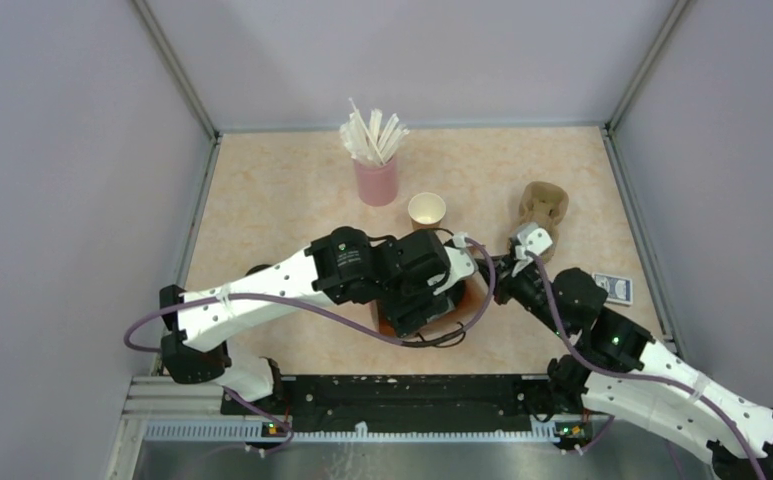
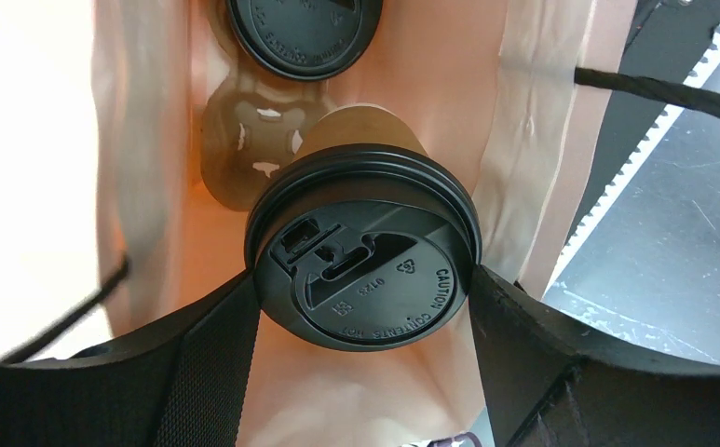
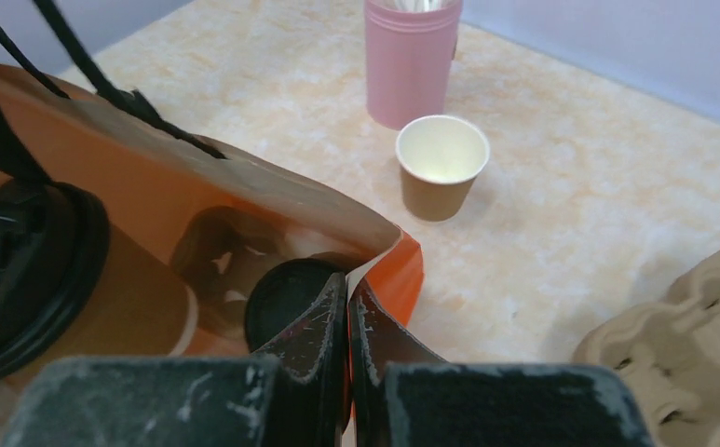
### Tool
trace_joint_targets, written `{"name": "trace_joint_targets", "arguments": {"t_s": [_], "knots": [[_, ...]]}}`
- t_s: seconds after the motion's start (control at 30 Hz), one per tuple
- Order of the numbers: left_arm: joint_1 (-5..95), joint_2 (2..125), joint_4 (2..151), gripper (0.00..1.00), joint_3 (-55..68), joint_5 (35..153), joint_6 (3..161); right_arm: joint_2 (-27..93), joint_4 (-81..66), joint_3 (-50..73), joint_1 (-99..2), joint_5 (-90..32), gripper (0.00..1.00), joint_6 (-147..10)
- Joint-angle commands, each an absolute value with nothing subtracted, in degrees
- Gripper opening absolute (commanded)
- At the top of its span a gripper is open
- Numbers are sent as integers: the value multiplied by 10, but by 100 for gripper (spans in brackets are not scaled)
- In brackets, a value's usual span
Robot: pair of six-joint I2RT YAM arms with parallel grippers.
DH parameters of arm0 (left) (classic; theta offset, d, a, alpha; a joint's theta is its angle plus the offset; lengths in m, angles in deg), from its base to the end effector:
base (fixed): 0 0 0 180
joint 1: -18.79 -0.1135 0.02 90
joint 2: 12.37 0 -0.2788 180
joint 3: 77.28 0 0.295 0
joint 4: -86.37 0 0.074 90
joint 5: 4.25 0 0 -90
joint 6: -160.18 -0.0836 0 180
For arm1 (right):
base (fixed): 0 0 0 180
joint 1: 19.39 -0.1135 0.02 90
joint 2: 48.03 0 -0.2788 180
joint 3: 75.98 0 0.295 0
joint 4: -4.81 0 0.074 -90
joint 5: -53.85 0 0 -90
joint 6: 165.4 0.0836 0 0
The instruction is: Pack the takeout coffee
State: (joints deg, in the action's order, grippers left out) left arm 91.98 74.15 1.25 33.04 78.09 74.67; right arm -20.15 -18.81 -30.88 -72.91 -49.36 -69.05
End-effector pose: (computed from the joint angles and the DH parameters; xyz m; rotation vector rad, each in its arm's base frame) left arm 0.1114 -0.3302 0.3732 1.4607 2.2178 -0.2872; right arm 0.1401 0.1573 0.3139 -0.5205 1.6333 0.5897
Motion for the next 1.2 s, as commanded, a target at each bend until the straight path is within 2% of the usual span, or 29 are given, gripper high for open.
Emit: {"name": "trace_joint_targets", "arguments": {"t_s": [0.0,0.3,0.47,0.67,0.93,1.17], "knots": [[921,706,41,46,315,752,776,-142,-122,-304,-732,-541,0,-846],[921,684,37,45,297,675,791,-69,-17,-272,-674,-492,0,-913],[921,698,38,46,303,616,751,-71,-105,-242,-671,-435,0,-845],[921,712,49,46,307,559,709,-90,-207,-207,-671,-428,0,-715],[918,727,86,46,303,579,642,-185,-209,-287,-670,-420,0,-722],[913,744,77,45,309,640,652,-186,-216,-297,-670,-397,0,-737]]}}
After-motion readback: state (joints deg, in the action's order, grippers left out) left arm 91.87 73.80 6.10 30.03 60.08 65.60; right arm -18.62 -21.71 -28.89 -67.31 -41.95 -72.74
